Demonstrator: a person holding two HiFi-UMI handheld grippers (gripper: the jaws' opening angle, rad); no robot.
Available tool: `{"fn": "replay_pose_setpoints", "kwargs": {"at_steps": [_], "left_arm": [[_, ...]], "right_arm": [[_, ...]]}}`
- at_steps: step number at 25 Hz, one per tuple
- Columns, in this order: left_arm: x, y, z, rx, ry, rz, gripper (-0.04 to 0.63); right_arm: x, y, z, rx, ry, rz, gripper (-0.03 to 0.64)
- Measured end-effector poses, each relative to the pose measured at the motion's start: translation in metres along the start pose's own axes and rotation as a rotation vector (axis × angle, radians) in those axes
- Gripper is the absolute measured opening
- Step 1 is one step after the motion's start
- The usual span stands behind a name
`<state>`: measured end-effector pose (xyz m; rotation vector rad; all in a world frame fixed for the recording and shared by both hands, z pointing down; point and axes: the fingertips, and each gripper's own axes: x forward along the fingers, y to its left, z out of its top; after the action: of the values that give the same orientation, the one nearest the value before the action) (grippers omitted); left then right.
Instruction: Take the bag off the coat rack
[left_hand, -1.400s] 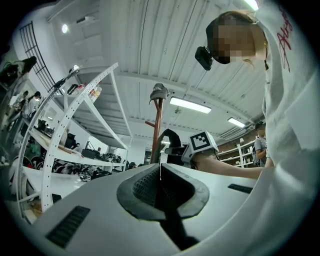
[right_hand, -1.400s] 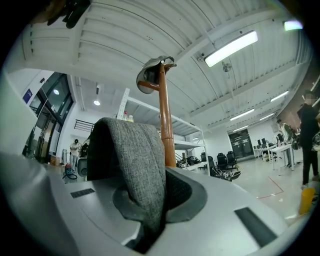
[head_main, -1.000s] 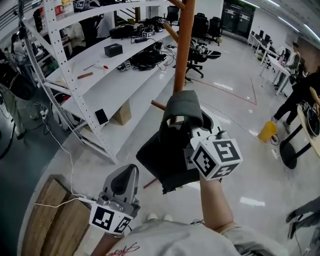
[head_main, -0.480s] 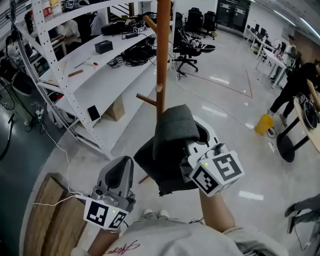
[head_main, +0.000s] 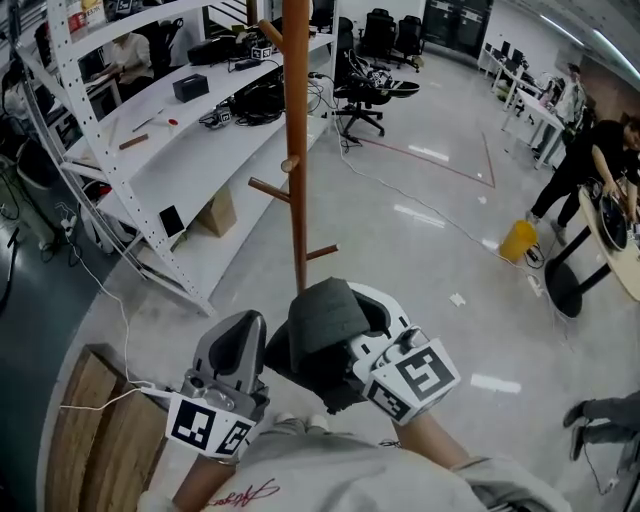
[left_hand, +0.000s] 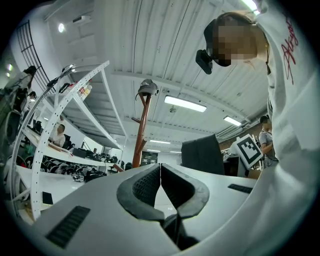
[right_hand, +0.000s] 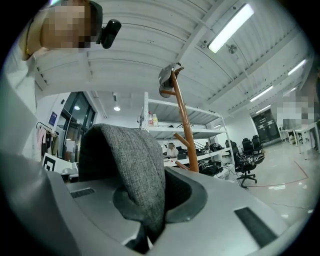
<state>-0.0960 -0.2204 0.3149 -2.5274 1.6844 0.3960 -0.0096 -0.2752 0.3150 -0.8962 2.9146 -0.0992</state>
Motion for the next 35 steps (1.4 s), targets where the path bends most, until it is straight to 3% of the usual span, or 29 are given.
{"fn": "replay_pose_setpoints", "kwargs": {"at_steps": [6,18,35], "left_arm": [[0.002,-0.003,-0.006,-0.011,0.005,0.0,0.02],[-0.027,0.003,0.013,0.004,-0.03,0.013,0.02],[-0.166,-0.034,0.048,-0.001,-0.026,-0.026,0.02]], "right_arm": [[-0.007,0.005,-0.015,0.041,0.014,0.045,0.031],[-0.015,0.047,-0.007,0.052,-0.018,0.115,0.032],[-0.081,0.146,-0.001,0.008,-0.054,0.009,0.031]]}}
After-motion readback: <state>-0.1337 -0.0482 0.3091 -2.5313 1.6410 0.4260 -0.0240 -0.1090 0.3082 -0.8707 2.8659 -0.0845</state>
